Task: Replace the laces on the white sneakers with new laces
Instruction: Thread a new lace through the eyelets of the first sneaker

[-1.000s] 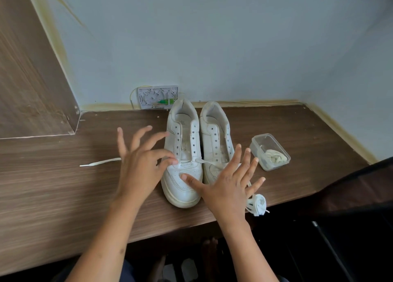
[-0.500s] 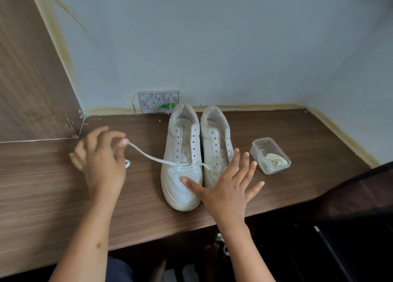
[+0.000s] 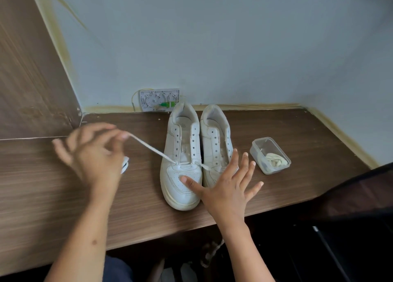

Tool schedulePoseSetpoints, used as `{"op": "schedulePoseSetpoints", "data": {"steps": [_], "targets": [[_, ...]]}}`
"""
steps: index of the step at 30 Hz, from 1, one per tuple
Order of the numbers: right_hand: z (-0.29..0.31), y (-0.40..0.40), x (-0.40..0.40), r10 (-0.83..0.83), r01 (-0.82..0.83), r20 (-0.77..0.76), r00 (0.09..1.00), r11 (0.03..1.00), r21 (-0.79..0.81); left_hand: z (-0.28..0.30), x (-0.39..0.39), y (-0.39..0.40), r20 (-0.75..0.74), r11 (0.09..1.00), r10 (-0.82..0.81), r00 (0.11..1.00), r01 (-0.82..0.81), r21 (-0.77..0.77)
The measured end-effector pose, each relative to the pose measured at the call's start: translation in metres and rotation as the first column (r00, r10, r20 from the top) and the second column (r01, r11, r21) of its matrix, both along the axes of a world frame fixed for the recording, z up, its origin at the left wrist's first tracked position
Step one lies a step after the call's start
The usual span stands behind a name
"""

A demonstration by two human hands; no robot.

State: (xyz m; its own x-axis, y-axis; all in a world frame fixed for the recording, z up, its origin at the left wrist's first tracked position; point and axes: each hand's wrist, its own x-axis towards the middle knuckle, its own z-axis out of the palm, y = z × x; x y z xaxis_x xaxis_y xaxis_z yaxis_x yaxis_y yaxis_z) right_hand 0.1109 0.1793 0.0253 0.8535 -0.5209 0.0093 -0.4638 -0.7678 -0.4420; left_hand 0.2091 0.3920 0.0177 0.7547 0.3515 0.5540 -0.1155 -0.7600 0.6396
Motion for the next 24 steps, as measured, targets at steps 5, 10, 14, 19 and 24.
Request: {"op": "schedulePoseSetpoints", "data": {"steps": [5,10,14,19,24], "targets": [[0.000,-0.001,0.000,-0.002,0.002,-0.003,1.000,1.000,-0.003,-0.002,0.002,0.018,-0.160,0.999,0.019,0.987,-0.023,-0.022],[0.000,-0.001,0.002,-0.001,0.001,-0.024,1.000,1.000,-0.005,-0.001,-0.001,-0.013,-0.116,0.885,-0.392,0.912,0.409,0.223],[0.000,-0.001,0.002,-0.004,0.004,-0.044,0.999,1.000,-0.008,-0.005,-0.010,-0.039,-0.146,0.777,-0.510,0.848,0.527,0.344],[-0.001,0.000,0.001,-0.011,0.011,-0.034,0.999,1.000,-0.013,-0.001,-0.010,-0.036,0.002,0.878,-0.385,0.923,0.365,0.309],[-0.001,-0.001,0.001,0.001,-0.001,-0.044,0.999,1.000,-0.002,0.005,-0.004,0.007,-0.111,0.991,-0.087,0.990,0.097,0.089]]}}
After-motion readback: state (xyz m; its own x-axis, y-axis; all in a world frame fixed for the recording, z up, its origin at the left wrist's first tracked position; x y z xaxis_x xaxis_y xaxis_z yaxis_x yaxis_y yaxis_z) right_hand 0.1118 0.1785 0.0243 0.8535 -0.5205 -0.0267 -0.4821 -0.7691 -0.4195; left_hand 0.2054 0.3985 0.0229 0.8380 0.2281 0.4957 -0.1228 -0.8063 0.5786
